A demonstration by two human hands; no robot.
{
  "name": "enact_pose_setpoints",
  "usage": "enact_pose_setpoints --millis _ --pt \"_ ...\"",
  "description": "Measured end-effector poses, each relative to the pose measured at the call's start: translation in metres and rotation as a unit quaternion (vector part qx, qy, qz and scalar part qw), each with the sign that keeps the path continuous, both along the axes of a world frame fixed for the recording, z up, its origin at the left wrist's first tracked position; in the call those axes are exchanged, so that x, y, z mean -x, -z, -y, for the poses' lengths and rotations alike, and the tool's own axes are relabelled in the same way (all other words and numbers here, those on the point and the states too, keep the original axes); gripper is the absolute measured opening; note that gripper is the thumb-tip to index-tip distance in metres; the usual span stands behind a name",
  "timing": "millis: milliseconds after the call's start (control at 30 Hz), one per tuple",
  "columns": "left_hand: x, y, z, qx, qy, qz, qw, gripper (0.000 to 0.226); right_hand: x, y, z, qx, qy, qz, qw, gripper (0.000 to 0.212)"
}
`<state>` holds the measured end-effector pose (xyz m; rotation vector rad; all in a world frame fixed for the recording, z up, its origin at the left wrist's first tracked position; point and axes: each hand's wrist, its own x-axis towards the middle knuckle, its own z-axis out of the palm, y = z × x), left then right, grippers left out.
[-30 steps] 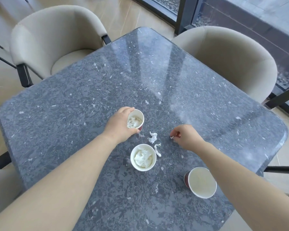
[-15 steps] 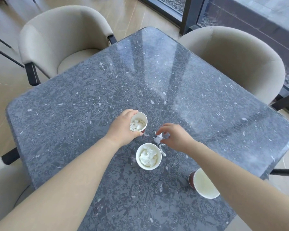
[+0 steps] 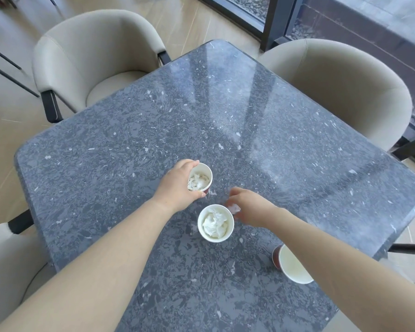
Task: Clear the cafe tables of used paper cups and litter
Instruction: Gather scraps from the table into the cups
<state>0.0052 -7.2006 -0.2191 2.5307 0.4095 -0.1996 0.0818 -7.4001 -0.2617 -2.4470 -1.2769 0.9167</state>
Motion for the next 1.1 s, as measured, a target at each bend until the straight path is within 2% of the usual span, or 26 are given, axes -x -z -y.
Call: enact_pose_setpoints --millis 167,300,467,600,767,1100 --pt "0.020 -0.003 0.000 -0.008 -0.002 -0.006 1.000 0.084 0.002 -0.012 0.001 -0.017 0.075 0.008 0.997 0.021" --pt "0.043 -0.005 -0.001 -0.016 0.001 -0.005 1.000 0.082 0.005 -0.041 -0.010 -0.125 0.172 0.035 0.976 0.016" --pt "0.074 -0.007 -0.001 -0.024 0.012 -0.012 1.000 0.080 0.037 -0.078 -0.045 -0.212 0.165 0.034 0.963 0.020" --pt "0.100 -0.008 0.000 -0.011 -0.009 -0.011 1.000 0.081 0.071 -0.086 -0.065 -0.202 0.127 -0.004 0.971 0.024" --pt "0.126 -0.010 0.000 0.006 -0.037 -0.007 0.999 0.085 0.095 -0.085 -0.067 -0.171 0.141 -0.049 0.974 0.031" --pt "0.148 -0.004 0.014 0.017 -0.008 -0.003 1.000 0.085 0.102 -0.085 -0.032 -0.206 0.189 -0.022 0.960 0.028"
